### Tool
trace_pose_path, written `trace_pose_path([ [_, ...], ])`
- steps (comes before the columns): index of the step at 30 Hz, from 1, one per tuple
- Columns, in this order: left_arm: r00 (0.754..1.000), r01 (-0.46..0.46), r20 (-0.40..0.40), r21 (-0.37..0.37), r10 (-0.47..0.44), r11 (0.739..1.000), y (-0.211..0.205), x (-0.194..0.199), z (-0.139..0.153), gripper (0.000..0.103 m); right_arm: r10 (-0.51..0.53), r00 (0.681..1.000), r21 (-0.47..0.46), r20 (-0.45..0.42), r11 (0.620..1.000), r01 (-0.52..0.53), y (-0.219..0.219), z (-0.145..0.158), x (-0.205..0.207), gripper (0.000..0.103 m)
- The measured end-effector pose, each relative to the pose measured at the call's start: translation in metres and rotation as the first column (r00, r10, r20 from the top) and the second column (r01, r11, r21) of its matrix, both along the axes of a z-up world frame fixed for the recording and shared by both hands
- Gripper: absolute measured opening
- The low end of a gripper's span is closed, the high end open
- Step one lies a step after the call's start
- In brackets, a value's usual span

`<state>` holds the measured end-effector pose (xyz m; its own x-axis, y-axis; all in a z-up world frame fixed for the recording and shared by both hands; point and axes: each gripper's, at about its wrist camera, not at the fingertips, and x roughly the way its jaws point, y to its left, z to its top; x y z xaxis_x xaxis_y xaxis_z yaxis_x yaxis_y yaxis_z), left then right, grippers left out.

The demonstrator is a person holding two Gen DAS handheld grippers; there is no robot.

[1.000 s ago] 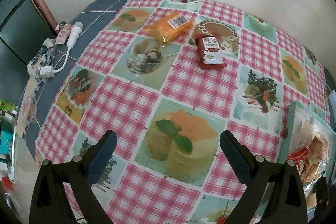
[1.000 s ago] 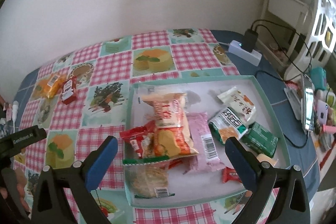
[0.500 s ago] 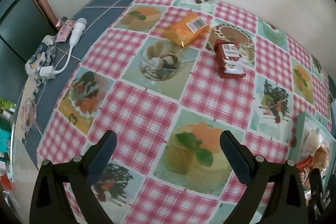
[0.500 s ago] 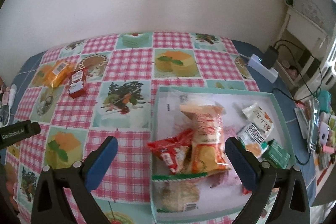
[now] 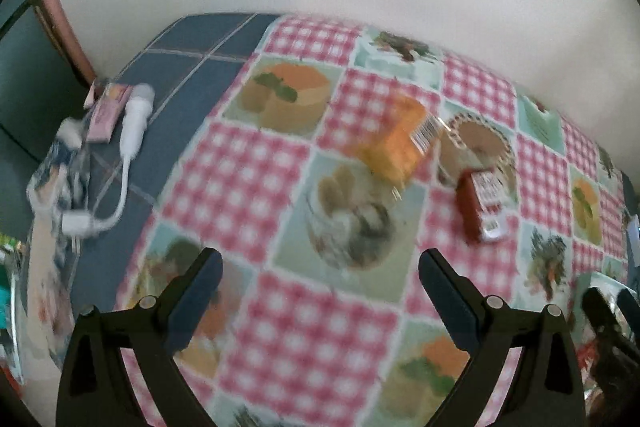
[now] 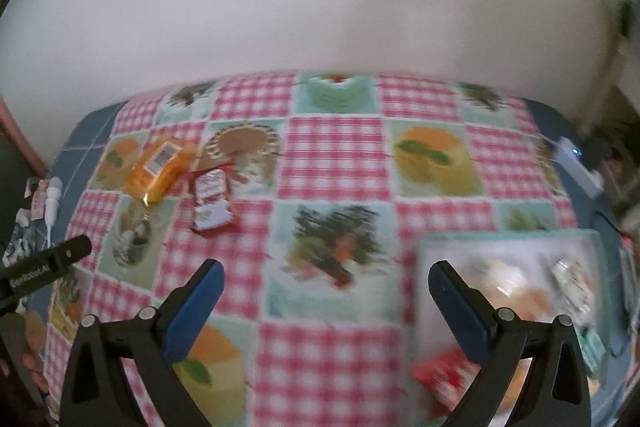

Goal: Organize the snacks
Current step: 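Grasp the orange cake bag with the left tool while the right tool grasps the red milk biscuit packet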

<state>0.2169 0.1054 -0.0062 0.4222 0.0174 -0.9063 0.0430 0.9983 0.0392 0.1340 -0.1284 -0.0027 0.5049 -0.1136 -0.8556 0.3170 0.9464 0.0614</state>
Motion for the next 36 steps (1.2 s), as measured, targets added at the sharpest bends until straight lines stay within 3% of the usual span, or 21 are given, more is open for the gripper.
trace_pose_path([
  [9, 0.982, 0.185, -0.024, -0.024, -0.186, 0.982, -0.028, 0.075, -0.021, 0.099, 0.133, 0.986, 0.043, -0.103, 0.991, -0.129, 0.04, -0.062, 0.095, 0.102],
  [13, 0.964, 0.266, -0.031, 0.021, -0.265, 0.964, -0.058, 0.095, -0.037, 0.098, 0.178, 0.977, 0.043, -0.116, 0.984, -0.174, 0.051, -0.083, 0.115, 0.099],
  [16, 0.957, 0.287, -0.07, 0.06, -0.283, 0.956, -0.069, 0.106, -0.051, 0.098, 0.185, 0.975, 0.042, -0.119, 0.983, -0.181, 0.052, -0.089, 0.123, 0.089],
  [19, 0.956, 0.284, -0.083, 0.04, -0.28, 0.958, -0.073, 0.112, -0.059, 0.097, 0.185, 0.977, 0.042, -0.109, 0.983, -0.181, 0.05, -0.09, 0.127, 0.073],
  [21, 0.956, 0.281, -0.088, 0.013, -0.279, 0.96, -0.074, 0.115, -0.061, 0.088, 0.19, 0.977, 0.042, -0.101, 0.982, -0.186, 0.046, -0.088, 0.128, 0.052],
  [23, 0.956, 0.278, -0.095, -0.003, -0.277, 0.961, -0.075, 0.117, -0.062, 0.055, 0.185, 0.977, 0.052, -0.103, 0.982, -0.18, 0.042, -0.085, 0.129, 0.042],
  [25, 0.956, 0.274, -0.102, -0.025, -0.275, 0.961, -0.075, 0.115, -0.06, 0.045, 0.176, 0.979, 0.075, -0.105, 0.983, -0.168, 0.037, -0.083, 0.127, 0.042],
  [31, 0.966, 0.225, -0.113, -0.06, -0.231, 0.972, -0.067, 0.089, -0.038, 0.044, 0.134, 0.985, 0.128, -0.108, 0.984, -0.12, 0.016, -0.067, 0.095, 0.042],
  [36, 0.98, 0.161, -0.115, -0.014, -0.162, 0.987, -0.069, 0.037, -0.003, 0.044, 0.081, 0.992, 0.121, -0.101, 0.99, -0.068, 0.005, -0.041, 0.053, 0.042],
])
